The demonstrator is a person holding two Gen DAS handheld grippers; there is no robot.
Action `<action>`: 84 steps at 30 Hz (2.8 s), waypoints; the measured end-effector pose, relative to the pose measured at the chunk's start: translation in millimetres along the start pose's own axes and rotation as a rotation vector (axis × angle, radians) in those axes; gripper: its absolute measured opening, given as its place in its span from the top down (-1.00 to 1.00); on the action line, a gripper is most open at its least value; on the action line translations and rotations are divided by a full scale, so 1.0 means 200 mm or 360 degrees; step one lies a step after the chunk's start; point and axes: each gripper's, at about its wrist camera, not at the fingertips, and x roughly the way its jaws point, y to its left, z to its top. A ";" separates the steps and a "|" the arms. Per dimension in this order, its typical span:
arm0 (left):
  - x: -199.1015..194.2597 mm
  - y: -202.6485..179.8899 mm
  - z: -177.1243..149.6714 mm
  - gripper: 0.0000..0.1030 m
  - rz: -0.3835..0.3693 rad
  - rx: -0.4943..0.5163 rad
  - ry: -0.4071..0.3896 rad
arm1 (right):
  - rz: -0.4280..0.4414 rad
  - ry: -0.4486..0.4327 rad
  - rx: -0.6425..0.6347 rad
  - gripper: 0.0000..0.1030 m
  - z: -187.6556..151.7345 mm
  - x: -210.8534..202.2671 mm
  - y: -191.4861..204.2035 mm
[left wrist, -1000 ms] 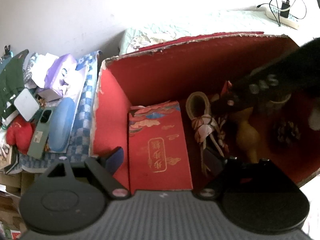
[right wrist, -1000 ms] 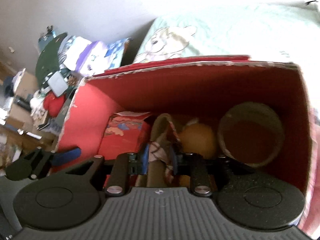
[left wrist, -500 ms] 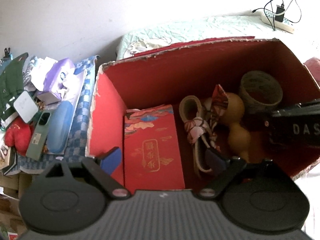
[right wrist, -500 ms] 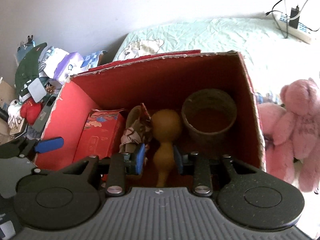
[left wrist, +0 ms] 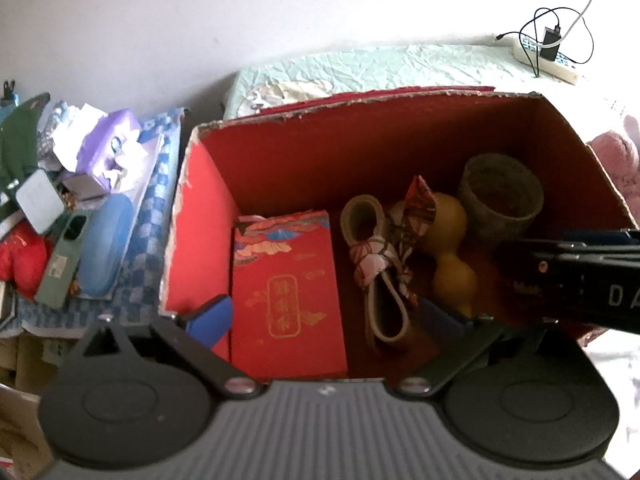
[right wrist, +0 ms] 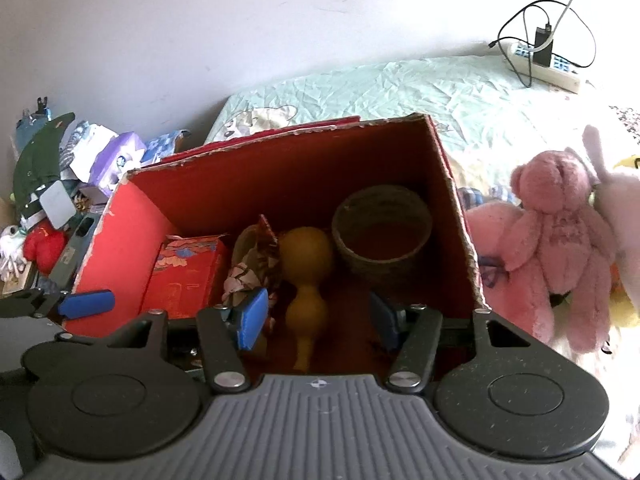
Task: Organize objects
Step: 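Withdraw the right gripper up and back from the box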
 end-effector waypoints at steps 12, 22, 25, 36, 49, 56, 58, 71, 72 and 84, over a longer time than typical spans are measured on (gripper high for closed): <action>-0.02 0.00 -0.01 -0.99 -0.0080 -0.0036 0.0002 | -0.0010 -0.0003 0.0057 0.08 -0.04 0.00 -0.03; -0.01 -0.02 -0.02 -0.99 -0.0064 -0.0036 -0.0005 | -0.0020 -0.0007 0.0046 0.15 -0.05 0.00 -0.03; -0.02 -0.03 -0.02 -0.99 -0.0053 -0.0016 -0.0022 | 0.0001 0.0001 0.0068 0.18 -0.05 0.00 -0.05; -0.01 -0.03 -0.03 -0.99 -0.0029 -0.0021 0.0009 | -0.0016 -0.0010 0.0047 0.22 -0.06 0.00 -0.04; -0.11 0.02 -0.01 -0.99 0.0084 -0.0084 -0.0041 | -0.0032 -0.0023 -0.0048 0.18 0.00 -0.04 0.00; -0.18 0.02 -0.01 -0.99 0.0138 -0.0120 -0.0067 | -0.0044 -0.0050 -0.0076 0.12 0.01 -0.10 -0.01; -0.20 0.01 -0.02 -0.99 0.0153 -0.0123 -0.0075 | -0.0047 -0.0049 -0.0082 0.06 0.01 -0.12 -0.01; -0.35 -0.09 -0.06 -0.99 0.0209 -0.0147 -0.0095 | -0.0030 -0.0123 -0.0155 0.05 -0.03 -0.26 -0.04; -0.36 -0.09 -0.07 -0.99 0.0211 -0.0152 -0.0095 | -0.0022 -0.0124 -0.0158 0.05 -0.04 -0.27 -0.04; -0.42 -0.18 -0.18 -0.99 0.0249 -0.0186 -0.0040 | 0.0051 -0.0102 -0.0217 0.05 -0.14 -0.36 -0.07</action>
